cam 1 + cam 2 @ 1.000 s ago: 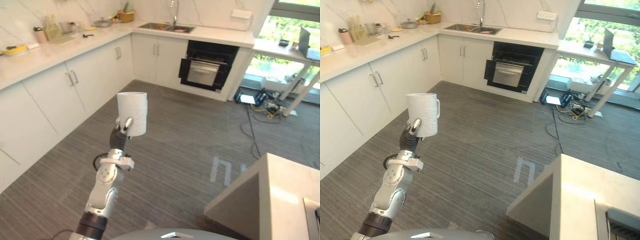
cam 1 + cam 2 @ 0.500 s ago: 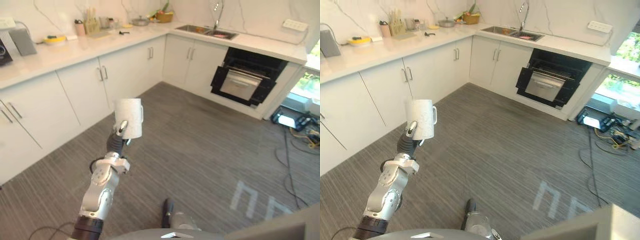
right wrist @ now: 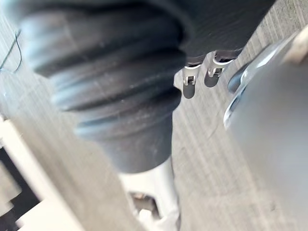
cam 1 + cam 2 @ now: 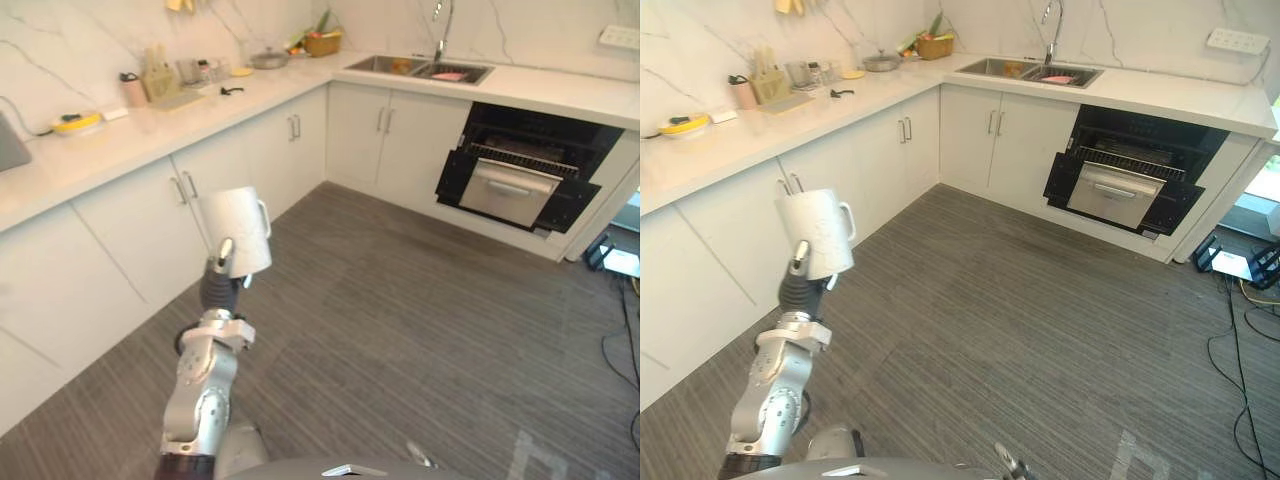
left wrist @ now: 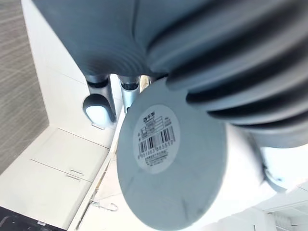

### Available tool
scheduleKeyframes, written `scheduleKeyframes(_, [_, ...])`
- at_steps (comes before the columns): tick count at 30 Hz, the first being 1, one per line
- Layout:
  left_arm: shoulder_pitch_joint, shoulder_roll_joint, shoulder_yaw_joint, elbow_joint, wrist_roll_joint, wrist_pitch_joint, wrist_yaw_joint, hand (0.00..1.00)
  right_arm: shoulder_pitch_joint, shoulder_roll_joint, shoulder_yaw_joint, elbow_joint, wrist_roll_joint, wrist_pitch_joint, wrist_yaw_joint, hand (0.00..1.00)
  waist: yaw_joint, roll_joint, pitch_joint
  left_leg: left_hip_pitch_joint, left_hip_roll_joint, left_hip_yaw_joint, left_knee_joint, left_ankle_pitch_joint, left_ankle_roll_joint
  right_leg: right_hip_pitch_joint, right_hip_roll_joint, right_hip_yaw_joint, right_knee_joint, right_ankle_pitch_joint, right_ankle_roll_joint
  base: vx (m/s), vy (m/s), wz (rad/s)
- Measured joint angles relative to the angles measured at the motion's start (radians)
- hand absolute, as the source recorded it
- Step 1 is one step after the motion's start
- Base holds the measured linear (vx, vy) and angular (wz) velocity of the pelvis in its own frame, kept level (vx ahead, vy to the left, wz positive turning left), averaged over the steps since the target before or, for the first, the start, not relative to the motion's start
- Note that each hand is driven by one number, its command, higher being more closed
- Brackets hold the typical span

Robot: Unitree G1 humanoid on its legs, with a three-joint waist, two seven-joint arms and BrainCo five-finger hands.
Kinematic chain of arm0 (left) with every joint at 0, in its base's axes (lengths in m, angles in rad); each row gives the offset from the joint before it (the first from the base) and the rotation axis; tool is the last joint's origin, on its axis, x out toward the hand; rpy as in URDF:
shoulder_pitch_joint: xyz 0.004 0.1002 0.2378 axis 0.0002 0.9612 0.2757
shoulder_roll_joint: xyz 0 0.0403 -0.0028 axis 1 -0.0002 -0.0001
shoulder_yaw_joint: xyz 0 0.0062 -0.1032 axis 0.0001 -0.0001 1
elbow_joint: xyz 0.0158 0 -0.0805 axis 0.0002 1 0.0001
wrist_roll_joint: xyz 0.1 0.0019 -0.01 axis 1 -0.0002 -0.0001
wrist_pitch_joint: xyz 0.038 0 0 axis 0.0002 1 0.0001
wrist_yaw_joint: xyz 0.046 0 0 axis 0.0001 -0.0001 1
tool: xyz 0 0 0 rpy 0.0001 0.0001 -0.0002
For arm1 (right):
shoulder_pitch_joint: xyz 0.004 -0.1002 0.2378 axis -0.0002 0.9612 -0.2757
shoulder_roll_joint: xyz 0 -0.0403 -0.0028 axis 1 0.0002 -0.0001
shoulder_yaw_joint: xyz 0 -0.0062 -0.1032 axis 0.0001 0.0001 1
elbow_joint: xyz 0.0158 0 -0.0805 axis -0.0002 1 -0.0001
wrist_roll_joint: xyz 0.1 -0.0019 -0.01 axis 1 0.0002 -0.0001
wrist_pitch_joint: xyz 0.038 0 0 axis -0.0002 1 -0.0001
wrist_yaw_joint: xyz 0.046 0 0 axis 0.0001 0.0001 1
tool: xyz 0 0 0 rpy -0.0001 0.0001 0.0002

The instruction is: Walk over to the sink, pick up the cup, carry it to the dishwasher, place the cup inside the dishwasher, then close the dishwasher door

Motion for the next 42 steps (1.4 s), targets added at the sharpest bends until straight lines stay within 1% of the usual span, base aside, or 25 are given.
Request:
scheduleKeyframes(2, [0.048, 0.002, 0.003, -0.01, 0.021, -0.032, -0.007, 1.0, -0.038, -0.012, 0.032, -0.022, 0.04, -0.047, 0.0, 0.0, 0.01, -0.002, -0.004, -0.002, -0.079, -0.057, -0.363, 0.082, -0.049, 0.038, -0.034, 0.059, 0.005, -0.055, 0.057, 0.58, 0.235, -0.77])
scheduleKeyframes(4, [0.048, 0.015, 0.004, 0.034, 0.049, -0.069, -0.026, 1.0, -0.06, -0.009, 0.042, -0.008, 0.08, -0.078, -0.003, 0.0, 0.021, 0.001, -0.004, -0.005, -0.088, -0.074, -0.413, 0.161, -0.054, 0.09, -0.044, 0.11, 0.006, -0.109, 0.098, 0.59, 0.306, -0.81])
scheduleKeyframes(5, [0.05, 0.042, 0.011, 0.067, 0.067, -0.091, -0.033, 1.0, -0.078, 0.005, 0.049, 0.018, 0.106, -0.084, -0.005, 0.0, 0.025, -0.033, -0.016, 0.016, -0.112, -0.072, -0.377, 0.235, -0.052, 0.116, -0.081, 0.155, 0.019, -0.129, 0.111, 0.51, 0.265, -0.73])
scheduleKeyframes(7, [0.046, 0.059, 0.031, 0.082, 0.09, -0.096, -0.035, 1.0, -0.082, 0.013, 0.047, 0.01, 0.129, -0.095, -0.006, 0.0, 0.017, -0.052, -0.021, 0.013, -0.134, -0.093, -0.292, 0.248, -0.012, 0.097, -0.108, 0.176, 0.117, -0.114, 0.116, 0.61, 0.303, -0.53])
scheduleKeyframes(8, [0.031, 0.075, 0.045, 0.081, 0.094, -0.102, -0.037, 1.0, -0.086, 0.017, 0.043, -0.001, 0.146, -0.098, -0.019, 0.0, 0.001, -0.079, -0.011, 0.033, -0.151, -0.081, -0.226, 0.182, 0.013, 0.067, -0.138, 0.176, 0.261, -0.083, 0.124, 0.61, 0.311, -0.18])
scheduleKeyframes(10, [0.0, 0.081, 0.053, 0.077, 0.097, -0.104, -0.037, 1.0, -0.065, 0.028, 0.026, -0.021, 0.147, -0.095, -0.055, 0.0, -0.008, -0.112, 0.007, 0.128, -0.187, -0.046, -0.217, 0.109, 0.037, -0.03, -0.209, 0.143, 0.567, 0.073, 0.201, 0.58, 0.285, -0.19])
scheduleKeyframes(11, [-0.007, 0.079, 0.062, 0.07, 0.115, -0.111, -0.031, 1.0, -0.05, 0.035, 0.028, -0.035, 0.147, -0.104, -0.053, 0.0, -0.015, -0.117, 0.014, 0.208, -0.207, -0.02, -0.252, 0.078, 0.053, -0.11, -0.287, 0.096, 0.764, 0.206, 0.186, 0.61, 0.279, -0.38])
scheduleKeyframes(12, [-0.012, 0.085, 0.067, 0.066, 0.128, -0.116, -0.023, 1.0, -0.044, 0.037, 0.036, -0.048, 0.142, -0.105, -0.048, 0.0, -0.035, -0.108, 0.021, 0.282, -0.209, -0.012, -0.28, 0.052, 0.062, -0.193, -0.336, 0.03, 0.936, 0.176, 0.109, 0.48, 0.199, -0.35])
scheduleKeyframes(13, [-0.014, 0.085, 0.065, 0.065, 0.131, -0.121, -0.015, 1.0, -0.04, 0.038, 0.045, -0.058, 0.134, -0.11, -0.046, 0.0, -0.043, -0.097, 0.027, 0.321, -0.204, -0.009, -0.298, 0.039, 0.067, -0.229, -0.344, -0.001, 0.991, 0.157, 0.078, 0.49, 0.185, -0.34])
scheduleKeyframes(14, [-0.02, 0.086, 0.057, 0.062, 0.146, -0.14, 0.0, 1.0, -0.031, 0.047, 0.059, -0.09, 0.133, -0.142, -0.044, 0.0, -0.059, -0.072, 0.042, 0.393, -0.191, -0.002, -0.347, 0.016, 0.062, -0.329, -0.328, -0.047, 1.05, 0.121, 0.053, 0.37, 0.123, -0.28])
scheduleKeyframes(16, [-0.036, 0.098, 0.034, 0.063, 0.161, -0.156, 0.012, 1.0, -0.001, 0.061, 0.095, -0.156, 0.129, -0.165, -0.045, 0.0, -0.08, -0.072, 0.042, 0.433, -0.187, 0.001, -0.38, -0.004, 0.056, -0.437, -0.296, -0.071, 0.998, 0.096, 0.066, 0.31, 0.053, -0.05])
scheduleKeyframes(19, [-0.054, 0.104, -0.032, 0.07, 0.164, -0.163, 0.008, 1.0, 0.054, 0.076, 0.122, -0.276, 0.091, -0.182, -0.046, 0.0, -0.115, -0.063, 0.054, 0.504, -0.167, -0.001, -0.406, -0.052, 0.027, -0.511, -0.23, -0.175, 0.533, 0.104, 0.094, 0.53, -0.049, 0.1])
scheduleKeyframes(20, [-0.062, 0.109, -0.055, 0.078, 0.165, -0.166, 0.002, 1.0, 0.071, 0.079, 0.126, -0.3, 0.068, -0.185, -0.049, 0.0, -0.113, -0.062, 0.055, 0.53, -0.159, 0.015, -0.405, -0.077, 0.003, -0.481, -0.193, -0.229, 0.215, 0.178, 0.115, 0.4, -0.059, -0.13])
scheduleKeyframes(22, [-0.065, 0.12, -0.086, 0.078, 0.165, -0.168, -0.001, 1.0, 0.115, 0.084, 0.148, -0.341, 0.042, -0.206, -0.053, 0.0, -0.115, -0.096, 0.053, 0.597, -0.184, 0.027, -0.41, -0.13, -0.028, -0.452, -0.186, -0.259, -0.032, 0.242, 0.142, 0.59, -0.119, -0.13])
scheduleKeyframes(23, [-0.06, 0.105, -0.095, 0.081, 0.166, -0.167, 0.002, 1.0, 0.138, 0.068, 0.161, -0.363, 0.024, -0.214, -0.056, 0.0, -0.118, -0.09, 0.054, 0.655, -0.173, 0.032, -0.41, -0.179, -0.042, -0.446, -0.171, -0.251, 0.005, 0.325, 0.047, 0.63, -0.12, -0.2])
scheduleKeyframes(25, [-0.058, 0.068, -0.121, 0.078, 0.167, -0.171, 0.011, 1.0, 0.154, 0.052, 0.162, -0.408, 0.017, -0.216, -0.06, 0.0, -0.119, -0.02, 0.037, 0.676, -0.123, 0.058, -0.381, -0.205, -0.014, -0.491, -0.137, -0.246, 0.129, 0.321, 0.025, 0.6, -0.114, -0.51])
scheduleKeyframes(28, [-0.081, 0.056, -0.16, 0.078, 0.167, -0.183, 0.031, 1.0, 0.153, 0.073, 0.155, -0.476, -0.003, -0.221, -0.077, 0.0, -0.135, 0.003, 0.032, 0.624, -0.046, 0.089, -0.149, -0.142, 0.053, -0.511, -0.081, -0.239, 0.252, 0.204, -0.065, 0.54, -0.242, -0.54])
scheduleKeyframes(30, [-0.078, 0.05, -0.181, 0.078, 0.168, -0.186, 0.05, 1.0, 0.164, 0.096, 0.141, -0.515, -0.022, -0.22, -0.078, 0.0, -0.129, 0.003, 0.035, 0.524, 0.037, 0.062, 0.123, 0.057, 0.033, -0.447, -0.033, -0.239, 0.247, 0.138, -0.062, 0.53, -0.216, -0.55])
scheduleKeyframes(31, [-0.078, 0.046, -0.184, 0.078, 0.177, -0.19, 0.056, 1.0, 0.178, 0.098, 0.135, -0.533, -0.021, -0.221, -0.076, 0.0, -0.122, 0.004, 0.034, 0.434, 0.078, -0.001, 0.31, 0.225, -0.02, -0.398, -0.002, -0.234, 0.23, 0.105, -0.061, 0.54, -0.136, -0.35])
scheduleKeyframes(32, [-0.077, 0.036, -0.182, 0.079, 0.188, -0.191, 0.057, 1.0, 0.178, 0.098, 0.133, -0.537, -0.028, -0.225, -0.064, 0.0, -0.117, 0.005, 0.037, 0.321, 0.122, -0.035, 0.508, 0.211, -0.021, -0.339, 0.029, -0.23, 0.201, 0.079, -0.062, 0.54, -0.136, -0.21])
scheduleKeyframes(34, [-0.054, 0.037, -0.154, 0.08, 0.197, -0.191, 0.054, 1.0, 0.186, 0.085, 0.135, -0.538, -0.048, -0.233, -0.049, 0.0, -0.111, -0.008, 0.045, 0.184, 0.147, -0.03, 0.63, 0.133, 0.014, -0.226, 0.052, -0.225, 0.131, 0.055, -0.056, 0.59, -0.158, 0.02])
scheduleKeyframes(36, [-0.015, 0.039, -0.116, 0.082, 0.193, -0.195, 0.051, 1.0, 0.176, 0.066, 0.142, -0.538, -0.052, -0.253, -0.042, 0.0, -0.083, -0.028, 0.044, 0.099, 0.119, 0.015, 0.538, 0.054, 0.028, -0.145, 0.058, -0.193, 0.065, 0.043, -0.047, 0.49, -0.134, -0.28])
scheduleKeyframes(38, [0.03, 0.038, -0.076, 0.085, 0.184, -0.202, 0.054, 1.0, 0.117, 0.024, 0.158, -0.535, -0.063, -0.262, -0.041, 0.0, -0.035, -0.018, 0.041, 0.074, 0.013, 0.015, 0.11, -0.008, -0.007, -0.092, 0.038, -0.125, 0.027, 0.043, -0.048, 0.46, -0.069, -0.93])
scheduleKeyframes(40, [0.061, 0.036, -0.063, 0.084, 0.185, -0.204, 0.058, 1.0, 0.077, 0.002, 0.186, -0.539, -0.075, -0.274, -0.041, 0.0, -0.027, -0.017, 0.04, 0.074, -0.05, -0.036, -0.167, 0.023, -0.044, -0.062, 0.024, -0.075, 0.019, 0.035, -0.033, 0.48, -0.009, -0.86])
scheduleKeyframes(42, [0.099, 0.033, -0.068, 0.081, 0.184, -0.204, 0.059, 1.0, 0.055, -0.017, 0.203, -0.54, -0.103, -0.286, -0.039, 0.0, -0.028, -0.014, 0.039, 0.071, -0.099, -0.085, -0.397, 0.131, -0.061, -0.003, 0.011, -0.012, -0.002, 0.009, 0.01, 0.57, 0.098, -0.77])
